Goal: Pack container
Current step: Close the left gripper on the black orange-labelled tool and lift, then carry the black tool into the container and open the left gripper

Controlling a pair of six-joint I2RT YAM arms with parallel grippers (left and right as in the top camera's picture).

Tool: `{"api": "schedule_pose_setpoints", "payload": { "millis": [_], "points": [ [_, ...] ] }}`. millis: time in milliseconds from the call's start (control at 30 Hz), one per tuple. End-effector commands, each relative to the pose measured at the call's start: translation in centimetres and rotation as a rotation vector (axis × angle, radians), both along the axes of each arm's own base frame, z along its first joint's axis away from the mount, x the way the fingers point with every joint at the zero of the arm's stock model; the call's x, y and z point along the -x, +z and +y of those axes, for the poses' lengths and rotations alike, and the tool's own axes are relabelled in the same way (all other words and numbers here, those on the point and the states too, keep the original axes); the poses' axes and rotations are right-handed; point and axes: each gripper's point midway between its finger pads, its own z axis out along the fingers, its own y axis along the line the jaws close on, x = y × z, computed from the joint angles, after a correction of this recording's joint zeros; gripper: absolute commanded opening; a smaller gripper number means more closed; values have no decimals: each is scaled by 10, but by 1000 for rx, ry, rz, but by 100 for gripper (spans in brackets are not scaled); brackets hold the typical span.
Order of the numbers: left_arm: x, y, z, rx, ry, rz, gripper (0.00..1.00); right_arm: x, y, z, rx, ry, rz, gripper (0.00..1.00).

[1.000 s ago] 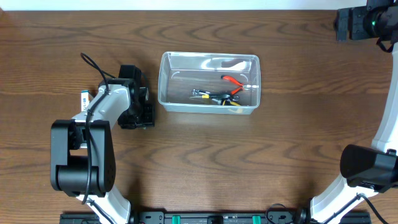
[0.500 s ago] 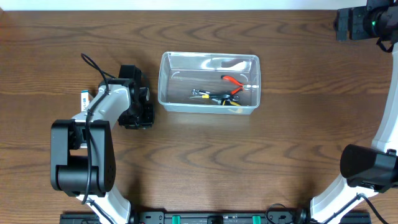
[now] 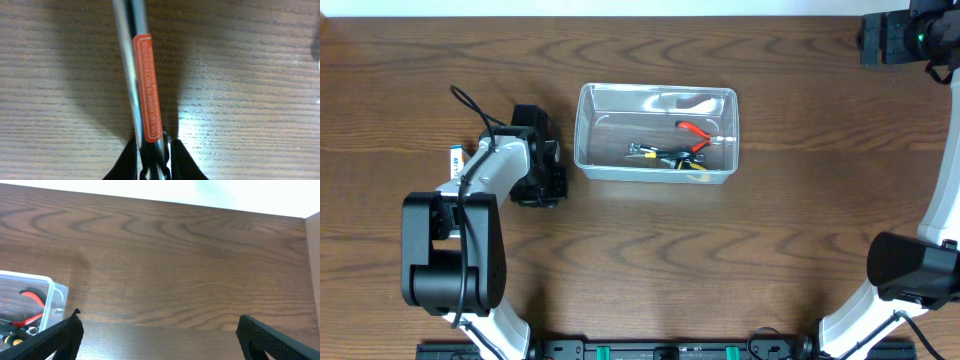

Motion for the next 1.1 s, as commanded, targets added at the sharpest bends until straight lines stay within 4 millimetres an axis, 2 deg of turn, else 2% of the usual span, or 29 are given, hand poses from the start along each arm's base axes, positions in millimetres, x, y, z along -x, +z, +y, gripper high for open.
{"api": "schedule_pose_setpoints", "payload": {
  "millis": [0, 167, 333, 467, 567, 700, 800, 900, 1067],
  "points": [
    [9, -13, 4, -22, -2, 47, 6, 1, 0, 0, -16, -9, -1, 99],
    [7, -7, 4, -22, -2, 43, 6, 1, 0, 0, -16, -9, -1, 99],
    [-8, 28, 3, -18, -1, -34, 6, 1, 0, 0, -16, -10, -1, 99],
    [-26, 77, 2, -11, 1, -182, 6, 1, 0, 0, -16, -10, -1, 99],
    [-35, 124, 2, -4, 2, -320, 6, 1, 0, 0, -16, -10, -1, 99],
    [-37, 178, -2, 6, -16, -485, 6, 1, 0, 0, -16, -10, -1, 99],
    [-33, 211, -19, 6, -185, -602, 6, 1, 0, 0, -16, -10, -1, 99],
    [-26, 232, -53, -3, -502, -703, 6, 1, 0, 0, -16, -10, -1, 99],
    [-35, 237, -102, -66, -933, -815, 6, 1, 0, 0, -16, -10, -1, 99]
  ]
}}
